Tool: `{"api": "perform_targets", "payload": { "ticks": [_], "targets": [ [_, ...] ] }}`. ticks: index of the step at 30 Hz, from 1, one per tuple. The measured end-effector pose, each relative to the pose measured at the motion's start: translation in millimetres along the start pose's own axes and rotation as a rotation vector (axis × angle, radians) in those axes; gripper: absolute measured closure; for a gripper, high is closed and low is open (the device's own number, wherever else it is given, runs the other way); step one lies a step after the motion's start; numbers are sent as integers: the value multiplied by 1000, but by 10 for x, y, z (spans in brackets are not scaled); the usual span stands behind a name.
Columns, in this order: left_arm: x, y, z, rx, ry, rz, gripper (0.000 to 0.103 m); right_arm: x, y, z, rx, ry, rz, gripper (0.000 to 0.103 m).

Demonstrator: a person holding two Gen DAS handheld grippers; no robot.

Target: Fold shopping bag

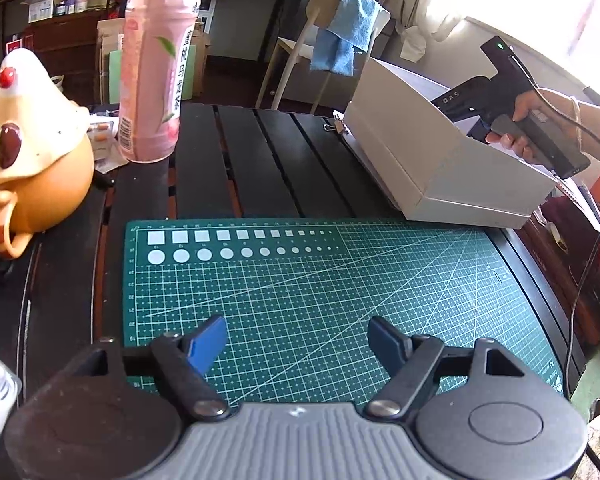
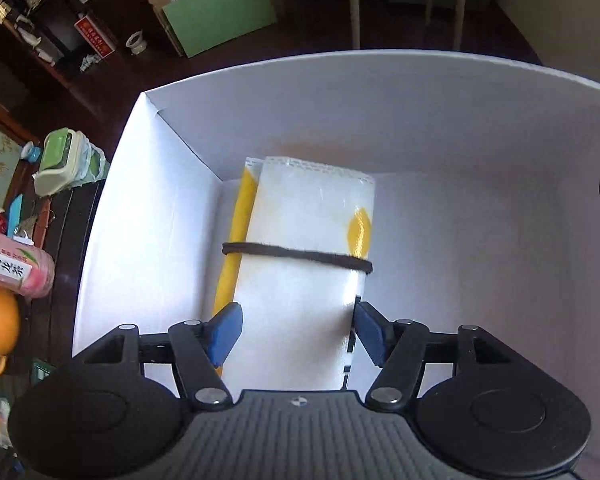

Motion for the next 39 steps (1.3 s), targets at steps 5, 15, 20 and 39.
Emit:
{"api": "perform_targets", "payload": {
  "ticks": [5, 15, 20, 39],
  "targets": [
    [4, 3, -12, -7, 2, 1, 26, 13, -186, -40, -72, 18, -143, 42],
    [-26, 77, -19, -9, -6, 46, 26, 26, -128, 40, -141, -40, -27, 18],
    [-21, 47, 15, -11, -13, 30, 26, 6, -96, 151, -124, -57, -46, 27],
    [7, -24, 47, 124, 20, 26, 26, -152, -200, -998, -104, 125, -229, 25]
  ]
}}
Point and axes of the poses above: each gripper's, at about its wrist camera, not at the fingertips, and z roughly the way its jaws point, y to its right, x to its top, the point moved 3 cm from there along z, roughly the way its jaws point, and after that the axes turned 2 degrees about -y, right-handed, at the moved point
